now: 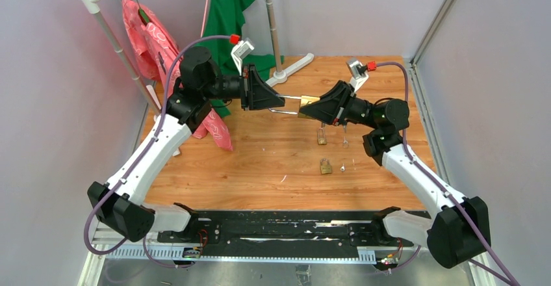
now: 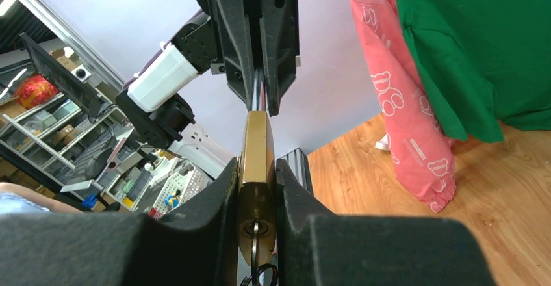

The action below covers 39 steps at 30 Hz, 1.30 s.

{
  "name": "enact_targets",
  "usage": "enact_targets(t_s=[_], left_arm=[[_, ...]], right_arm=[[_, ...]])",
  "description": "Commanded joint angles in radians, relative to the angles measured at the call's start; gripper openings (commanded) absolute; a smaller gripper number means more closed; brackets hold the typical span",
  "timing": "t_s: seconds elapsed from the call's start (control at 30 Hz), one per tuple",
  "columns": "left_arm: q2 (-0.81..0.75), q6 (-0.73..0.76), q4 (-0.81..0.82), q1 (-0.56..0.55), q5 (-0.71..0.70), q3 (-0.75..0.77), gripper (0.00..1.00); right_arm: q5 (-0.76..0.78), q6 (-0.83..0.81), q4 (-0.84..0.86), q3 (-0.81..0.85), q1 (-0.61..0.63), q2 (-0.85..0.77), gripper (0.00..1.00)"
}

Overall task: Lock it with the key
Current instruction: Lock the lock.

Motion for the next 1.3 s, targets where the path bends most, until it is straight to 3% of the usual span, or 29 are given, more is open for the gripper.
enact_targets(t_s=[0.0, 0.07, 0.13, 0.23, 0.4, 0.57, 1.27], left_arm=[[-0.026, 0.024, -0.026, 0.008, 0.018, 0.017, 0.24], [-0.037, 0.023, -0.032, 0.008, 0.019, 0.016, 0.39], [-0.044, 0.021, -0.036, 0.009, 0.021, 0.012, 0.48], [-0.056, -0.007, -0.021, 0.016, 0.032, -0.008, 0.52], [-0.066, -0.048, 0.022, 0.028, 0.041, -0.026, 0.31], [-0.060, -0.066, 0.030, 0.032, 0.033, -0.027, 0.00], [0.016, -0.112, 0.139, -0.075, 0.050, -0.067, 0.00]], right_arm=[[0.070, 0.015, 0.119, 0.001, -0.009, -0.021, 0.00], [0.069, -0.022, 0.084, 0.006, -0.010, -0.043, 0.00], [0.061, -0.034, 0.076, 0.013, -0.011, -0.048, 0.00], [0.047, -0.042, 0.077, 0.015, -0.011, -0.055, 0.00], [0.023, -0.027, 0.093, 0.017, -0.012, -0.048, 0.00], [-0.002, -0.002, 0.116, 0.018, -0.011, -0.036, 0.00], [-0.067, -0.030, 0.099, 0.104, 0.082, 0.053, 0.00]])
